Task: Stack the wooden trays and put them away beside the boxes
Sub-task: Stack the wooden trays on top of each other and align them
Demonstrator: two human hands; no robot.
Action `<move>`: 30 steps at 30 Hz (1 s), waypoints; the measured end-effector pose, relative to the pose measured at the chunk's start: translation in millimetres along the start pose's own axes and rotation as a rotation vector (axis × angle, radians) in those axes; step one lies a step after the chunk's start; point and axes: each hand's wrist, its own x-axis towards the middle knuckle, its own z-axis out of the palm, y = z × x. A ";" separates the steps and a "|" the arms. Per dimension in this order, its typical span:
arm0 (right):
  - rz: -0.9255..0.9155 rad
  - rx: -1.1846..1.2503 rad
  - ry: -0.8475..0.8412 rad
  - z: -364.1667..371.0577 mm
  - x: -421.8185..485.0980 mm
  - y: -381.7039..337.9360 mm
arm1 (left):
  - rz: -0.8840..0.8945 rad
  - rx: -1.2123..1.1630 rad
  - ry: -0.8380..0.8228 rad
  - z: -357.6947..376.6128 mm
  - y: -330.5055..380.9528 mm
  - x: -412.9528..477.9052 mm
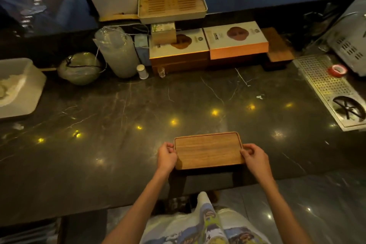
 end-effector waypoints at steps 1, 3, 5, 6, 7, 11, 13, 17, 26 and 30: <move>-0.008 -0.030 0.021 0.2 2.1 -1.3 | 0.000 0.021 0.002 2.3 2.6 1.2; -0.038 -0.081 0.046 2.1 3.9 -2.9 | 0.000 0.054 0.000 6.0 4.3 4.0; -0.083 -0.133 0.057 4.6 4.5 -4.7 | -0.010 0.076 0.006 9.4 4.4 6.1; -0.095 -0.148 0.059 5.4 4.8 -6.0 | -0.016 0.082 0.016 10.9 4.1 6.7; -0.099 -0.154 0.061 5.9 4.9 -6.7 | -0.018 0.082 0.024 12.1 3.1 7.0; -0.098 -0.163 0.060 6.1 4.1 -3.7 | -0.017 0.067 0.040 13.9 -0.6 5.0; -0.102 -0.159 0.051 6.5 3.5 -1.0 | -0.018 0.048 0.040 14.6 -1.2 3.3; -0.128 -0.175 0.035 5.1 5.0 1.2 | -0.016 0.033 0.042 15.8 -1.8 2.7; -0.094 -0.153 -0.058 -1.6 14.1 5.8 | -0.044 -0.040 -0.003 16.9 -2.1 0.4; 0.065 0.056 -0.234 -2.5 26.7 -3.3 | -0.130 -0.141 -0.153 16.1 3.2 0.7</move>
